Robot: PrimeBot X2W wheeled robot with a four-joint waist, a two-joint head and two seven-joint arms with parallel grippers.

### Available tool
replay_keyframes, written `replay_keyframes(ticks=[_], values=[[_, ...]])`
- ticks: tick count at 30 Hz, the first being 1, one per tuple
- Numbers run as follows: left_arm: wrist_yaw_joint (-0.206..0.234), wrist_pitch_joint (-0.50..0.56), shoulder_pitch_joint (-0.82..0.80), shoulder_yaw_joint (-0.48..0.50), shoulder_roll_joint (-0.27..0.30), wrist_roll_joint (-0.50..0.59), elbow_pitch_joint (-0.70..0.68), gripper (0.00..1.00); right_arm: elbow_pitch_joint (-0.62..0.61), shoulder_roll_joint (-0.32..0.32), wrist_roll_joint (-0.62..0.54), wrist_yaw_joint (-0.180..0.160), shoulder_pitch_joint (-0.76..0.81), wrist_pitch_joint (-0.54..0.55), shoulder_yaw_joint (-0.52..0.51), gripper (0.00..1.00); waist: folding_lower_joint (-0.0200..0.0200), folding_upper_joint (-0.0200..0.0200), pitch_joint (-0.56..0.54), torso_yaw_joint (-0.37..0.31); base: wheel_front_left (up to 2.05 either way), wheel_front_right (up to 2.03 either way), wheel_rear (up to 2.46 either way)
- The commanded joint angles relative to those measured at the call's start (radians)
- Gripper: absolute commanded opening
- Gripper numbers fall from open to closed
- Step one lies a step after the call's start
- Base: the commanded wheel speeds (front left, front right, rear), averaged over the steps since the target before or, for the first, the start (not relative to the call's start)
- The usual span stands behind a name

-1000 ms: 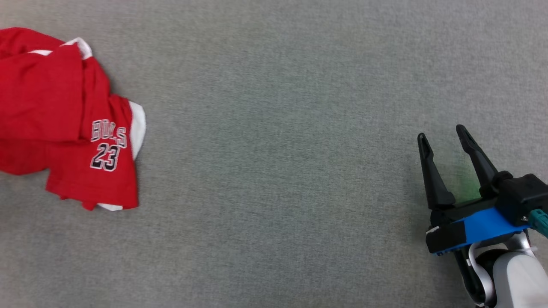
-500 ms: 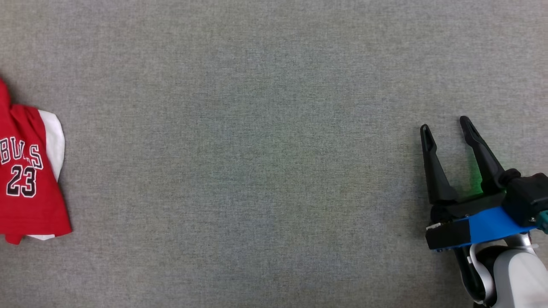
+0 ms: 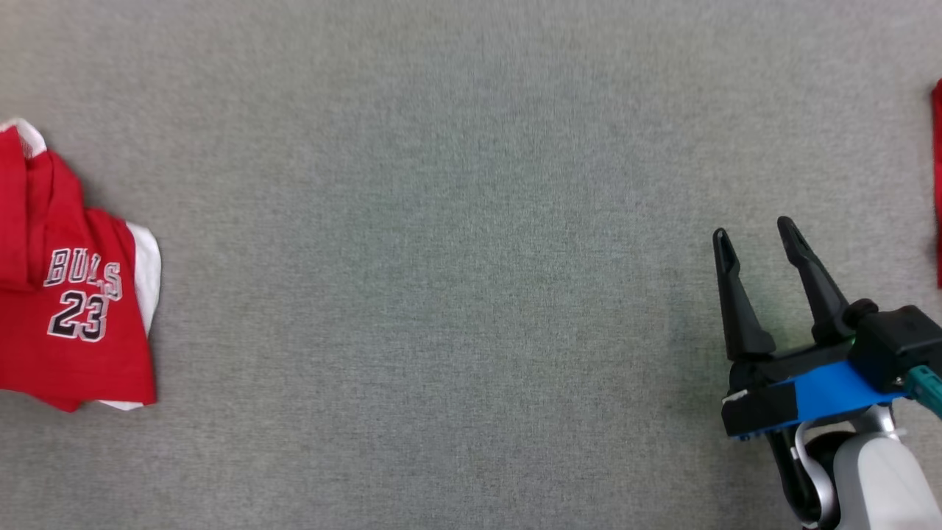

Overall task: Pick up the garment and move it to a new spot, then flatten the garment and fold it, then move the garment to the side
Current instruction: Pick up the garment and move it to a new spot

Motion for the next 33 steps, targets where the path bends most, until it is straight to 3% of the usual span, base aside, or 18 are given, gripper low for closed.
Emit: replay_keyframes(ticks=[1,11,19,23,27,33], values=[[-0.009,-0.014,-0.026,-0.021,0.02,0.032,-0.036,0.0,0.013,0.005,0.011,0.0,0.016,-0.007,0.003,1.0,-0.0001,0.0,-0.071,0.01,0.0,0.0,0.0],[-0.002,0.013,-0.119,-0.128,0.057,0.133,-0.277,0.0,0.081,0.012,0.044,0.0,0.07,-0.034,0.009,1.0,-0.0001,0.0,-0.254,-0.016,0.0,0.0,0.0],[0.014,0.104,-0.158,-0.233,0.011,0.15,-0.499,0.0,0.105,0.012,0.073,0.0,0.1,-0.039,0.034,1.0,-0.0001,0.0,-0.351,-0.09,0.0,0.0,0.0],[0.014,0.132,-0.158,-0.301,-0.038,0.153,-0.571,0.0,0.101,0.012,0.078,0.0,0.112,-0.031,0.033,1.0,-0.0001,0.0,-0.376,-0.133,0.0,0.0,0.0],[0.017,0.154,-0.125,-0.406,-0.122,0.163,-0.596,0.0,0.092,0.013,0.072,0.0,0.133,-0.024,0.015,1.0,-0.0001,0.0,-0.396,-0.161,0.0,0.0,0.0],[0.015,0.113,-0.065,-0.555,-0.274,0.188,-0.522,0.0,0.07,0.013,0.08,0.0,0.155,-0.011,0.018,1.0,-0.0001,0.0,-0.389,-0.195,0.0,0.0,0.0]])
